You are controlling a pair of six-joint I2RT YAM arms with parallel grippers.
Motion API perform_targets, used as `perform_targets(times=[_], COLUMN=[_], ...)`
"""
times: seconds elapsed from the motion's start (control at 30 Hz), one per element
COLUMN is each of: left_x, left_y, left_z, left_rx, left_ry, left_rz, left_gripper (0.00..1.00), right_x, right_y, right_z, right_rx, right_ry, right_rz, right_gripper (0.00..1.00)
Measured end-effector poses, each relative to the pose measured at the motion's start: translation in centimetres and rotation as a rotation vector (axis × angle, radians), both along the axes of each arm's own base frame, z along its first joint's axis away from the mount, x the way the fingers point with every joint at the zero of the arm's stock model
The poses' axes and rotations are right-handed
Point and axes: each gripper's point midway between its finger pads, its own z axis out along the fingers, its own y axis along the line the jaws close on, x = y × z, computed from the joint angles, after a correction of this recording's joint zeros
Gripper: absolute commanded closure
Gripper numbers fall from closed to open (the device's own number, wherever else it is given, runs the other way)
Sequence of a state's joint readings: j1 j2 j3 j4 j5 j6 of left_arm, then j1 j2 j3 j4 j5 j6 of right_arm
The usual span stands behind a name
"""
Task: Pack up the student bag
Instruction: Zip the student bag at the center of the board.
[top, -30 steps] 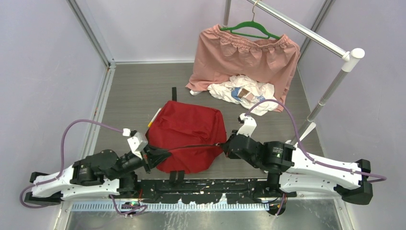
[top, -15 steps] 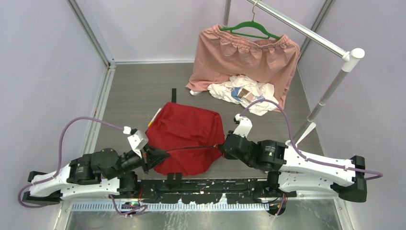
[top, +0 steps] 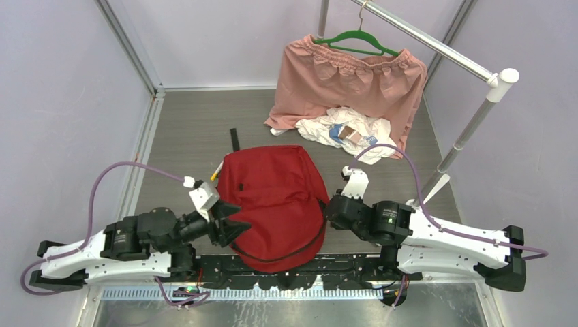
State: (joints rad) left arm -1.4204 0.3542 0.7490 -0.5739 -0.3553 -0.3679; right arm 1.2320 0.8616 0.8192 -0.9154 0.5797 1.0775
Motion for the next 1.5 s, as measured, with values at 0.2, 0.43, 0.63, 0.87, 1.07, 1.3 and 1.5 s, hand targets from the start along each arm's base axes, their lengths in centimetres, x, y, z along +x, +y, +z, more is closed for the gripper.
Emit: perform_targets(times=[0.2, 0.43, 0.63, 0.87, 1.07, 1.3, 1.5], left_x=[0.3, 0.5, 0.3, -1.7, -4.3, -2.7, -0.9], left_y=[-1.6, -1.4, -4.6, -12.0, -15.9, -19.5, -21.4], left_z=[-0.6, 0.6, -0.7, -9.2, -12.3, -12.4, -11.5], left_rx=[0.084, 0.03, 0.048, 0.272, 0.32, 0.25, 0.201], left_ry=[0.004, -0.005, 0.038, 0.056, -0.053, -0.09, -0.126], left_rz=[0.0, 0.011, -0.01, -0.105, -0.158, -0.042, 0.083], left_gripper=[0.39, 0.4, 0.4, 0.3, 0.29, 0.27, 0.73], right_x=[0.0, 0.4, 0.5, 0.0, -0.5, -0.7, -0.8], right_y=[-1.7, -2.1, -2.2, -2.2, -2.3, -2.2, -2.0], right_z=[-1.2, -1.3, -1.2, -0.1, 0.7, 0.4, 0.5], right_rx=[-0.092, -0.163, -0.181, -0.119, -0.05, -0.047, -0.035], right_ry=[0.003, -0.017, -0.027, -0.038, -0.041, -0.031, -0.032], right_rz=[-0.014, 0.009, 0.028, 0.057, 0.072, 0.081, 0.088], right_gripper=[0.87, 0.99, 0.99, 0.99, 0.99, 0.99, 0.99])
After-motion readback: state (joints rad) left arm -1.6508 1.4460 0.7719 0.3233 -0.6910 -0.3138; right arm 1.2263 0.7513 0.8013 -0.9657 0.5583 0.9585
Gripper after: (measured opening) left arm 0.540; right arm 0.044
